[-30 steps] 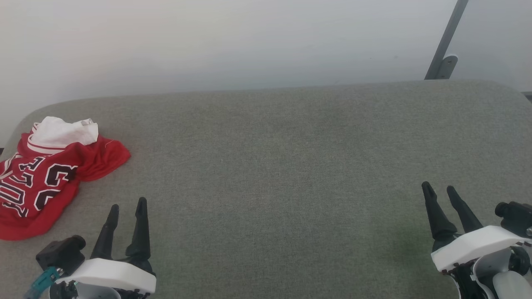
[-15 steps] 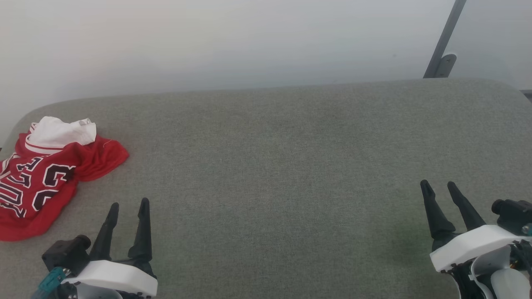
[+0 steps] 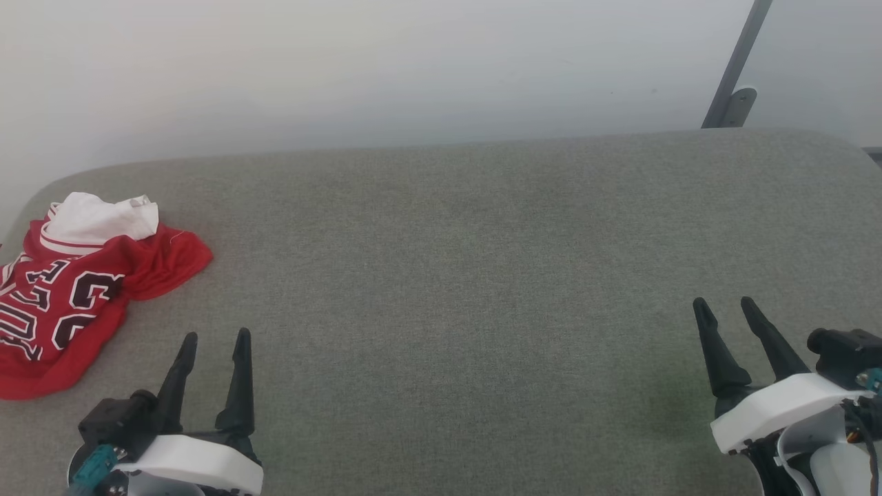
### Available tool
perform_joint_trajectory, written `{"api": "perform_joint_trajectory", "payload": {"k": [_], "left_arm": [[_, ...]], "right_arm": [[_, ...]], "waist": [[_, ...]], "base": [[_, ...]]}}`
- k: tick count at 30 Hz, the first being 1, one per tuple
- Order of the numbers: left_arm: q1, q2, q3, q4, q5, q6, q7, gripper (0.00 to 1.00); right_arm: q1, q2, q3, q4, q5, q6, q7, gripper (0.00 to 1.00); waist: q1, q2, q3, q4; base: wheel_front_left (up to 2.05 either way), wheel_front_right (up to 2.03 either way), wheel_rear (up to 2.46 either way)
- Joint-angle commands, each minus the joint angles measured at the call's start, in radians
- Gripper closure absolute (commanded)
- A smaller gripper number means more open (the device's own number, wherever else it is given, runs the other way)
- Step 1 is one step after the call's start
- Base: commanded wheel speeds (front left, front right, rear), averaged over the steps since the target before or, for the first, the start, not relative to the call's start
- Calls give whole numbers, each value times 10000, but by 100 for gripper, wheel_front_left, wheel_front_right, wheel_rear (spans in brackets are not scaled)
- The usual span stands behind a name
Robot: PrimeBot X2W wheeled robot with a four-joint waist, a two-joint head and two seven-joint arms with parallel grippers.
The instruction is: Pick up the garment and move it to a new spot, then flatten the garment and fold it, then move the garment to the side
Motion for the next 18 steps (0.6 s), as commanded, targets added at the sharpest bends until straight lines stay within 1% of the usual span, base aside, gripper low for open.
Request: {"api": "perform_joint_trajectory", "payload": {"k": [1,6,18], "left_arm": [[136,11,-23,-74,253,-35,-103,0],[151,5,-24,-125,470,-29,-180,0],[132,-37,1,-113,345,-30,-158,0]], "right_arm": [[-63,-61,16,-41,-211,0,-110,0],[-67,-91,51,-53,-404,0,-144,0],[-8,-58,-23,-39,-393,0,-125,0]], "waist": [[0,0,8,2],[0,0,23,7],[0,0,11,47]], "base": [[0,0,0],[0,0,0],[0,0,0]]}}
